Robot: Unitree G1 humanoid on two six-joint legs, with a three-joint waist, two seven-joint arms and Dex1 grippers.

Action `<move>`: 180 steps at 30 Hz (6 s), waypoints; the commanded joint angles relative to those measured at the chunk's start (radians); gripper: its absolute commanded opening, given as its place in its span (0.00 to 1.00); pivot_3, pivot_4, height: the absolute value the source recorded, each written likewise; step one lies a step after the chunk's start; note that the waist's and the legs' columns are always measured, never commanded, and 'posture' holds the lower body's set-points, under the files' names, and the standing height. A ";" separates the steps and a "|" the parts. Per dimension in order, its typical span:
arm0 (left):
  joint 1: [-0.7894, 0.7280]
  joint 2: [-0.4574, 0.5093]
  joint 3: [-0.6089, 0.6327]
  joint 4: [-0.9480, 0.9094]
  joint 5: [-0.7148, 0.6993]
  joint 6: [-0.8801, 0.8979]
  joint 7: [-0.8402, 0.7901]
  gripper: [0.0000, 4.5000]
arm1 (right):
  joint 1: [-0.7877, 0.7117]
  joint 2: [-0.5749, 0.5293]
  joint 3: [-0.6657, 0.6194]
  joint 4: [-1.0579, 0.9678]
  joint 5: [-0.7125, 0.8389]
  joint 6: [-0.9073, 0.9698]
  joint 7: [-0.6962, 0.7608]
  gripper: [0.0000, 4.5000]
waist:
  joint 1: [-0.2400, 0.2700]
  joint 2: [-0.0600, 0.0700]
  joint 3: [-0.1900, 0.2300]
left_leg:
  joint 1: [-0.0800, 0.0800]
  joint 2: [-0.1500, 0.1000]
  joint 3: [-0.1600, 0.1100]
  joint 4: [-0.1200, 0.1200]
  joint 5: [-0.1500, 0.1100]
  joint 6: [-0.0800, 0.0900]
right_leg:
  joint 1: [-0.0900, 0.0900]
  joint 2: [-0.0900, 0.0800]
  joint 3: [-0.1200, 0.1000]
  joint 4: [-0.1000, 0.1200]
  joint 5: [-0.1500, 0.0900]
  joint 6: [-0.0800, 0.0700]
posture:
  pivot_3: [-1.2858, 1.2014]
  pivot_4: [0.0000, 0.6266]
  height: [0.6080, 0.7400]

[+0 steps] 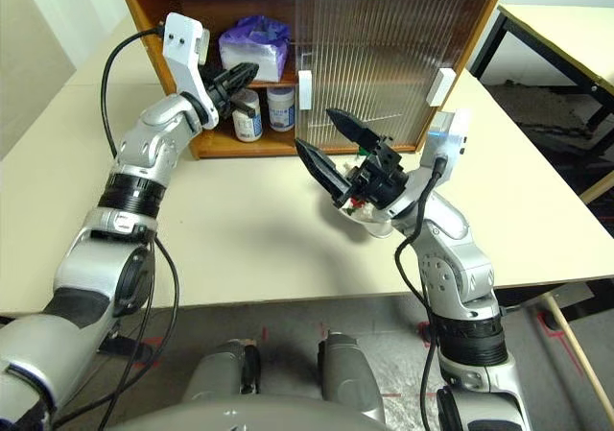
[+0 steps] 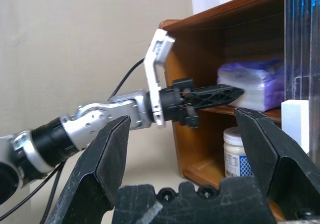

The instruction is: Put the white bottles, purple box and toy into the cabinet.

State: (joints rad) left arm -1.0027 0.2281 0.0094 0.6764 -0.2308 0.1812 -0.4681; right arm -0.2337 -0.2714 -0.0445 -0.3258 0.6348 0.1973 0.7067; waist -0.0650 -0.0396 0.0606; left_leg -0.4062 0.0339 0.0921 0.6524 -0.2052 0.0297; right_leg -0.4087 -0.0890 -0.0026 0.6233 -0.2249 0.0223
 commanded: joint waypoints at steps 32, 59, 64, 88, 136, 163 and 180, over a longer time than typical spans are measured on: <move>0.319 0.094 -0.078 -0.541 -0.057 0.001 -0.380 0.15 | 0.005 -0.034 -0.035 0.008 0.004 -0.007 0.012 1.00 | -0.010 0.000 0.000 | 0.000 0.002 0.001 0.000 0.000 0.000 | 0.000 0.001 0.000 0.000 0.000 -0.001 | 0.49 0.00 1.00; -0.076 -0.186 -0.202 0.180 0.281 -0.267 -0.033 0.01 | 0.169 -0.225 -0.258 -0.011 0.183 0.031 0.172 1.00 | -0.003 0.000 -0.002 | -0.001 0.000 0.000 0.004 0.000 0.001 | 0.002 0.002 0.002 -0.005 0.000 -0.005 | 0.47 0.00 1.00; -0.098 -0.188 -0.207 0.248 0.323 -0.297 0.004 0.01 | 0.168 -0.245 -0.267 -0.004 0.193 0.041 0.189 1.00 | -0.004 0.000 -0.002 | 0.000 0.000 0.000 0.003 0.000 0.001 | 0.002 0.002 0.002 -0.005 0.000 -0.005 | 0.47 0.00 1.00; -0.078 -0.094 -0.230 0.186 0.450 -0.265 0.095 0.01 | 0.151 -0.256 -0.260 0.015 0.188 0.056 0.208 1.00 | -0.021 0.000 -0.002 | 0.000 0.001 0.000 0.003 0.000 0.001 | 0.001 0.002 0.003 -0.005 0.000 -0.004 | 0.48 0.00 1.00; 0.226 0.272 -0.113 -0.281 0.415 0.013 0.040 0.01 | 0.059 -0.282 -0.255 0.136 0.183 0.087 0.307 1.00 | -0.006 0.001 -0.002 | 0.003 0.005 -0.001 -0.001 0.000 0.000 | -0.001 0.002 0.005 -0.004 0.004 -0.011 | 0.53 0.00 1.00; 0.424 0.252 0.117 -0.541 -0.240 0.096 -0.488 0.67 | 0.053 -0.305 -0.276 0.174 0.155 0.092 0.311 1.00 | 0.032 0.001 -0.002 | 0.000 0.008 0.003 0.000 0.000 0.001 | -0.002 0.004 0.005 -0.005 0.002 -0.008 | 0.53 0.00 1.00; 0.706 0.290 0.283 -0.725 -0.545 0.114 -0.750 1.00 | -0.241 -0.464 -0.336 0.745 -0.125 0.022 0.056 0.20 | 0.038 0.002 -0.003 | 0.002 0.008 0.004 0.003 0.000 0.001 | 0.001 0.003 0.005 -0.004 -0.003 -0.016 | 0.55 0.00 1.00</move>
State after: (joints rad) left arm -0.3043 0.5246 0.3245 -0.0296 -0.8043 0.3232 -1.1925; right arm -0.4553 -0.7226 -0.3879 0.3678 0.5530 0.2454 0.7854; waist -0.0273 -0.0378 0.0576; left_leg -0.4039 0.0421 0.0961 0.6550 -0.2054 0.0303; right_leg -0.4075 -0.0855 0.0023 0.6190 -0.2278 0.0058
